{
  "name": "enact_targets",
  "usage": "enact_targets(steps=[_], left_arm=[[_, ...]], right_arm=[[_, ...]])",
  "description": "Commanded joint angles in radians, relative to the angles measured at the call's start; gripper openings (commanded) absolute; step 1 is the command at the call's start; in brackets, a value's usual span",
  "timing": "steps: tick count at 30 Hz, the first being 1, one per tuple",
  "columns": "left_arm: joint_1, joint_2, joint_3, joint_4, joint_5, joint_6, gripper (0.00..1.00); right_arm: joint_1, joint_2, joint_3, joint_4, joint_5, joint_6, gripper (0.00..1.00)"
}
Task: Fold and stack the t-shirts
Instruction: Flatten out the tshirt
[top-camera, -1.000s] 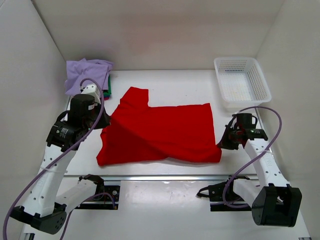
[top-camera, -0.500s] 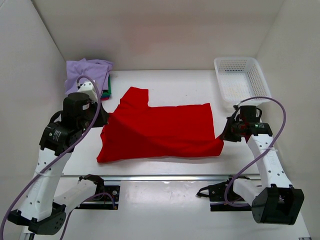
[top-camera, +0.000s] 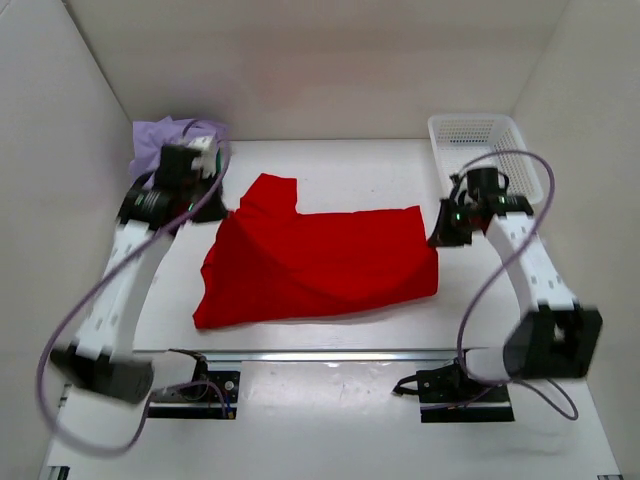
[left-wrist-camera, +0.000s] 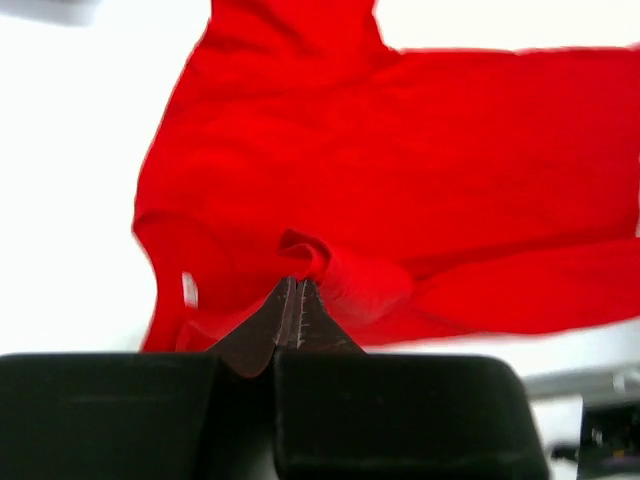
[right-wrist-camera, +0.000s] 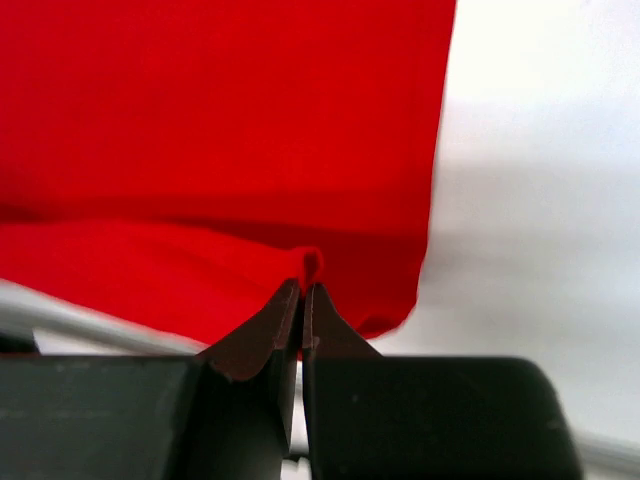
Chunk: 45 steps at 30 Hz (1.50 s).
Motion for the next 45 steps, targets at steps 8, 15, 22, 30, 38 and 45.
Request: enact_targets(steps=[8,15,22,30,38,45], left_arm=[[0.094,0.762,0.949,0.055,0.041,0.065,0.00],[0.194,0.783,1.174,0.371,0.123,0.025,0.00],[0.264,0.585,1.085,0.548,0.086,0.008,0.00],[0.230,0.392,1.016,0.517,0.045,0.060,0.00],[0.062,0.183,0.919,0.485,-0.099,0.163,0.00],[0.023,0.200,0.884,0.484,-0.137,0.201,0.00]], right_arm=[[-0.018,0.820,1.206,0.022,0.066,-0.071,0.00],[-0.067,0.851,1.510,0.301,-0.025,-0.028,0.00],[-0.101,0.625,1.308,0.439,-0.006,-0.027,0.00],[-0.025,0.418,1.178,0.313,0.055,-0.142,0.00],[0.054,0.188,0.991,0.288,0.098,-0.159,0.00],[0.021,0.232,1.077,0.233,0.041,-0.146,0.00]])
